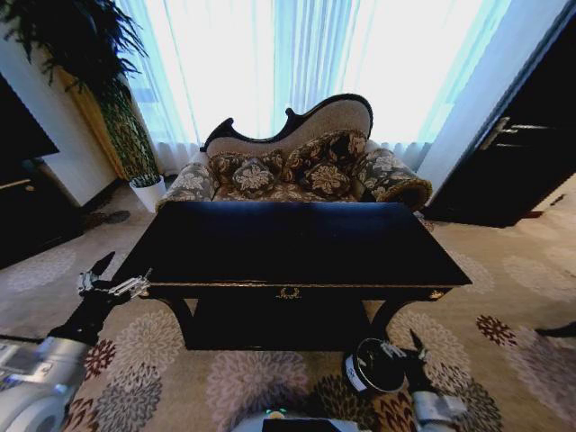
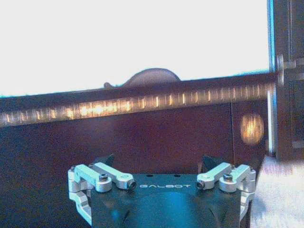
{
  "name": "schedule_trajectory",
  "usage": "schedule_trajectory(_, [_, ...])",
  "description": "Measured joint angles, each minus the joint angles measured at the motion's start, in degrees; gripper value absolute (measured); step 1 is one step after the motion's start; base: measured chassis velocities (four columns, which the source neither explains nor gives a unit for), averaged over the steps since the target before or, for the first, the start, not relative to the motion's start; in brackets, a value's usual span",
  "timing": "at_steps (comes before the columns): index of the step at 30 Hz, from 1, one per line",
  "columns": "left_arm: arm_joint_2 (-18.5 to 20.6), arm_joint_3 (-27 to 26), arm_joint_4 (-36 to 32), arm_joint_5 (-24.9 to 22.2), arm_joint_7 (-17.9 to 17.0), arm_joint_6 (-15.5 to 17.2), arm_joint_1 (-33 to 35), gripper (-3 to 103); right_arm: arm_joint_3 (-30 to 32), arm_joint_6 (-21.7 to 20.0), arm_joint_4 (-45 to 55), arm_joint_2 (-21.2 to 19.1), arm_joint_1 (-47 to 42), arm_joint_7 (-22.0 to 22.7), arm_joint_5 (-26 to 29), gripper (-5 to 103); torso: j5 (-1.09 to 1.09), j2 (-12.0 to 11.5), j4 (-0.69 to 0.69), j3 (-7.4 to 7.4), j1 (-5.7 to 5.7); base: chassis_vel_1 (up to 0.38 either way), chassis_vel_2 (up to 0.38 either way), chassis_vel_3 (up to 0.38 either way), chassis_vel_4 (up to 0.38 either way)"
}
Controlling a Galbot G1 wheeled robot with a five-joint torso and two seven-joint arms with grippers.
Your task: Move to the front of the table and place the trash on the table into the trash bin.
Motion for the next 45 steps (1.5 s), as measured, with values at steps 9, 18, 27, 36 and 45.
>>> schedule_trajectory(9, [0.00,0.00,0.00,0.00,0.00,0.00,0.00,100,6.23,0.69,6.37,-0.45,-2.98,0.15,0.29,100,0.00,0.00,-0.01,0.00,0.00,0.000,0.000,0.000,0.000])
schedule_trajectory(18, [0.00,0.00,0.00,0.00,0.00,0.00,0.00,100,9.07,0.45,10.75,-2.62,-3.00,-0.32,-0.55,100,0.01,0.00,-0.01,0.00,0.00,0.000,0.000,0.000,0.000])
schedule_trajectory(27, [0.00,0.00,0.00,0.00,0.00,0.00,0.00,100,10.24,-5.75,14.40,-7.99,-0.55,-0.59,2.90,100,0.01,-0.01,0.00,0.00,0.00,0.000,0.000,0.000,0.000])
schedule_trajectory(36, [0.00,0.00,0.00,0.00,0.00,0.00,0.00,100,12.01,-8.84,17.27,-11.51,0.03,-0.56,7.22,100,0.01,-0.01,0.00,0.00,0.00,0.000,0.000,0.000,0.000])
schedule_trajectory(45, [0.00,0.00,0.00,0.00,0.00,0.00,0.00,100,12.09,-8.67,17.82,-10.72,-0.13,-1.02,7.02,100,0.01,-0.01,-0.01,0.00,0.00,0.000,0.000,0.000,0.000])
